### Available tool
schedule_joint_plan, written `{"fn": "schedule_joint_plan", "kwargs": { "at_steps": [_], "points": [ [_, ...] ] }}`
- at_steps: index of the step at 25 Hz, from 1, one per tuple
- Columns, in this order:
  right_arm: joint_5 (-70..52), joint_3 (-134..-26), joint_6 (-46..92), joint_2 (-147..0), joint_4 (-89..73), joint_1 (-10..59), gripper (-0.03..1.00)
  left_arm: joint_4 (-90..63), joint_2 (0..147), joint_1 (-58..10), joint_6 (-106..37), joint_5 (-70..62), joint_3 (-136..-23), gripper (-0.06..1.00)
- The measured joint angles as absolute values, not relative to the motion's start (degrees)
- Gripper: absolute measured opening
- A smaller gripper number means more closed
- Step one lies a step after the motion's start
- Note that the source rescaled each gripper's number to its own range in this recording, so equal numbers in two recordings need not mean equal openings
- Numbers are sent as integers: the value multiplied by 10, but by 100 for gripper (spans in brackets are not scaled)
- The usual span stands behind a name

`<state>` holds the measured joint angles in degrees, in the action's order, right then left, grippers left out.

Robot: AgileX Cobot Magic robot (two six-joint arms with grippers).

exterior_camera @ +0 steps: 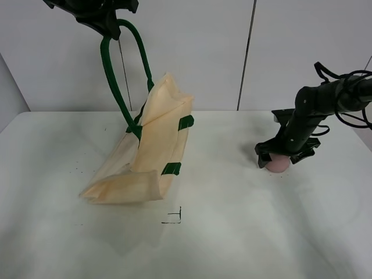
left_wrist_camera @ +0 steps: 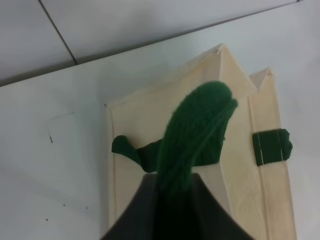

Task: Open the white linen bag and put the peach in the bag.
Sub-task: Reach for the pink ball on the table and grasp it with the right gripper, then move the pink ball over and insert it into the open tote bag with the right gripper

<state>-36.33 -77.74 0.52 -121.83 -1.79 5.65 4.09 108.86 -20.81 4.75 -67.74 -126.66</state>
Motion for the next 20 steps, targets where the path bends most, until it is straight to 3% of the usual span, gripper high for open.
{"fn": "schedule_joint_plan", "kwargs": {
  "at_steps": [2,3,7,8,9,14,20],
  "points": [
    [-361,-777,5,-1220,-18,56,92,41,1089,-208,48,-677,-1267,0],
    [-359,-777,5,-1220,-18,56,82,41,1089,-208,48,-677,-1267,0],
    [-355,-780,0,-1218,-18,56,16,41,1089,-208,48,-677,-1267,0],
    [-353,-780,0,-1217,-18,56,5,41,1089,-208,48,-677,-1267,0],
    [-352,-780,0,-1215,-20,56,1,41,1089,-208,48,-677,-1267,0],
    [-380,-797,7,-1183,-41,56,0,41,1089,-208,48,-677,-1267,0],
    [-479,-902,99,-1121,-142,60,0,41,1086,-208,48,-677,-1267,0]
  ]
}}
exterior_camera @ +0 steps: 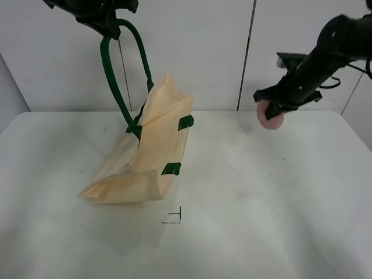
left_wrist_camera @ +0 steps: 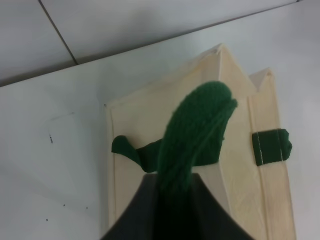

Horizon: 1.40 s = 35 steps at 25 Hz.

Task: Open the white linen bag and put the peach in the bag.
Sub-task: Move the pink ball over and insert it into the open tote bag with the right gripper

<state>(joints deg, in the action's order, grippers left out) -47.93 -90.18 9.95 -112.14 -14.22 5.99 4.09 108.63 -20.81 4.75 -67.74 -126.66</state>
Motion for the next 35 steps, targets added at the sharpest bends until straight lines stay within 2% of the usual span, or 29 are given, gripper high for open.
{"fn": "schedule_joint_plan", "kwargs": {
  "at_steps": [6,17,24,26,27,29,31,32,35],
  "points": [
    [-549,-1006,171,-1114,-271,110,0,41,1072,-208,48,-677,-1267,0],
    [-470,-1020,219,-1163,-326,286,0,43,1069,-208,47,-677,-1267,0],
    [-437,-1020,258,-1243,-386,306,0,43,1069,-208,47,-677,-1267,0],
    [-431,-1020,285,-1254,-422,306,4,43,1069,-208,47,-677,-1267,0],
    [-426,-1020,292,-1256,-437,306,10,43,1069,-208,47,-677,-1267,0],
    [-422,-1020,298,-1256,-449,306,35,43,1069,-208,47,-677,-1267,0],
    [-421,-1020,298,-1257,-450,306,71,43,1069,-208,47,-677,-1267,0],
    [-420,-1020,293,-1257,-449,306,83,43,1069,-208,47,-677,-1267,0],
    [-413,-1020,269,-1258,-430,306,96,43,1069,-208,47,-677,-1267,0]
  ]
}}
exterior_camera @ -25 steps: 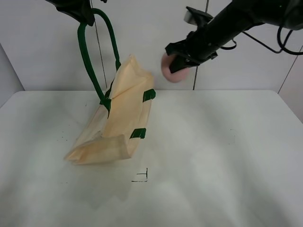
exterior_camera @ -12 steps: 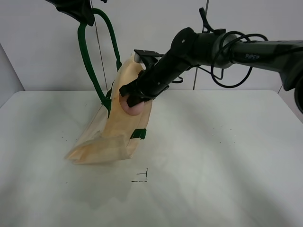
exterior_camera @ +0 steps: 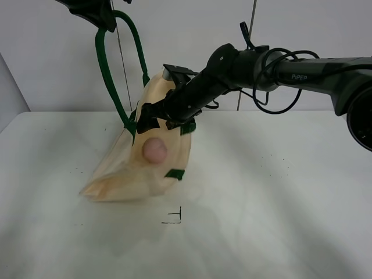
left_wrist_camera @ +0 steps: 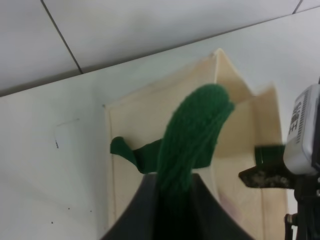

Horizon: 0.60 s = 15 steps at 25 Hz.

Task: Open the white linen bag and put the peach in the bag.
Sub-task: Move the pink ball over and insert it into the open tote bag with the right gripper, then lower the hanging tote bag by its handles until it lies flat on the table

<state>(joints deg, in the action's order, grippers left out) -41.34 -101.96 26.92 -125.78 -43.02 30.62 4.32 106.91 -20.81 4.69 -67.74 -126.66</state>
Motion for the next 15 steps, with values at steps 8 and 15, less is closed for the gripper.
{"fn": "schedule_joint_plan", "kwargs": {
  "at_steps": [8,15],
  "points": [
    [-528,-1084,111,-1258,-214,298,100,43,1069,-208,47,-677,-1267,0],
    [-637,-1134,-12,-1258,-65,254,100,43,1069,-208,47,-677,-1267,0]
  ]
}}
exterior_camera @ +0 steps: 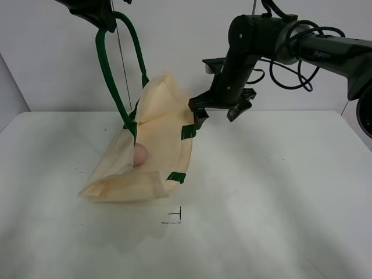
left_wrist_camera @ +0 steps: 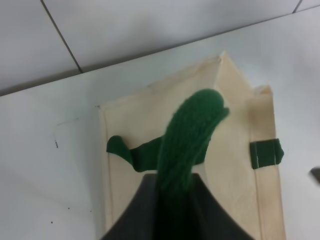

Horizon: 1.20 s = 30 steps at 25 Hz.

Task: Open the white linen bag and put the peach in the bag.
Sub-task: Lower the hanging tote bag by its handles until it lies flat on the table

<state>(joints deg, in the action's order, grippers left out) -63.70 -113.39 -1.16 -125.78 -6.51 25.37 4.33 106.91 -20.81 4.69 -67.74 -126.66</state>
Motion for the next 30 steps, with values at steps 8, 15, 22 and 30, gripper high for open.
{"fn": "schedule_joint_plan", "kwargs": {
  "at_steps": [8,15,22,30],
  "points": [
    [-670,-1134,-15,-1258,-35,133,100,43,1069,-208,47,-677,-1267,0],
    [-693,-1134,-15,-1258,-24,31,100,41,1069,-208,47,-677,-1267,0],
    [-694,-1109,-14,-1230,-29,33,100,41,1069,-208,47,-677,-1267,0],
    [-693,-893,-14,-1013,-28,33,100,41,1069,-208,47,-677,-1267,0]
  ]
}}
